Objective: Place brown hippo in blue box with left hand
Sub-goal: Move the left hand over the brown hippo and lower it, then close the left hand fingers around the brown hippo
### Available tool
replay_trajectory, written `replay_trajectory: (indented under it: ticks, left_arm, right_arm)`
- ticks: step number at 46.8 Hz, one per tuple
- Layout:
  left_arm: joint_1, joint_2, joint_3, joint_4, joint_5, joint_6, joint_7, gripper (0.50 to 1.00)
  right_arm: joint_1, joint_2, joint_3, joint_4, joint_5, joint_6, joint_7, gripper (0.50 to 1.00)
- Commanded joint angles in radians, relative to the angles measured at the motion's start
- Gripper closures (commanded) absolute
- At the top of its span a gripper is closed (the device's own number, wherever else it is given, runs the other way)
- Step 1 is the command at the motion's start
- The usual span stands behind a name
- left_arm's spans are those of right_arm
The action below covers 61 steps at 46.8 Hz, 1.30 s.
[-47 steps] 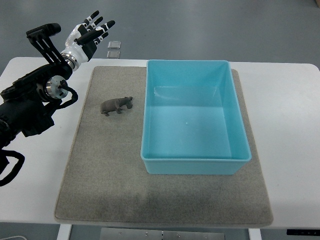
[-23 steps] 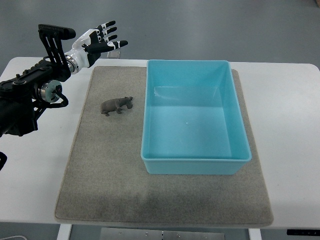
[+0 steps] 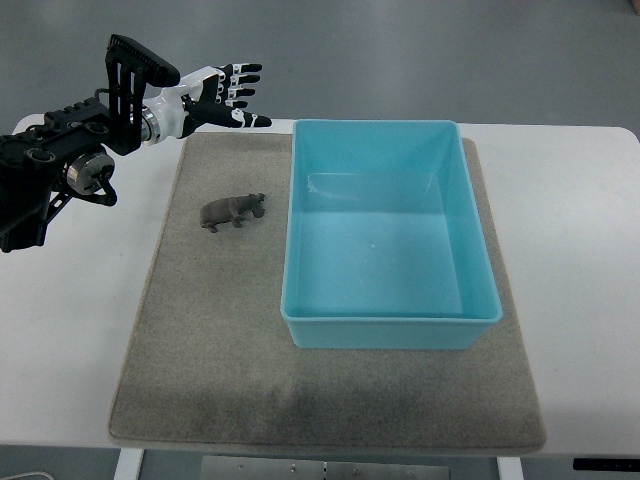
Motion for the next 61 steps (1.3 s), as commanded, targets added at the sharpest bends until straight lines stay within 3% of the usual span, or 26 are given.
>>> replay_trajectory:
  ticks: [1,13,26,42,61]
  left_arm:
    - [-0.017,0.03,0.002,-0.032,0.078,-0.032,0.0,0.506]
    - [-0.065,0.123,0.044,-0.155,0.296,-0.128,0.0,0.506]
    - [-0.089,0.13,0.048,-0.167,0.528,-0.187,-0.009,0.506]
    - [-0.097,0.159,0.048,-0.261,0.875,-0.168,-0.061,0.508]
    - [-0.094,0.152,0.049,-0.261,0.951,-0.142,-0.053,0.508]
  right_arm:
    - [0.0,0.0,0.0,0.0,0.0,0.0,0.0,0.564]
    - [0.0,0.0,0.0,0.0,0.0,0.0,0.0,0.564]
    - [0.0,0.0,0.0,0.0,0.0,0.0,0.0,0.564]
    - [0.0,0.0,0.0,0.0,0.0,0.0,0.0,0.564]
    - [0.0,0.0,0.0,0.0,0.0,0.0,0.0,0.564]
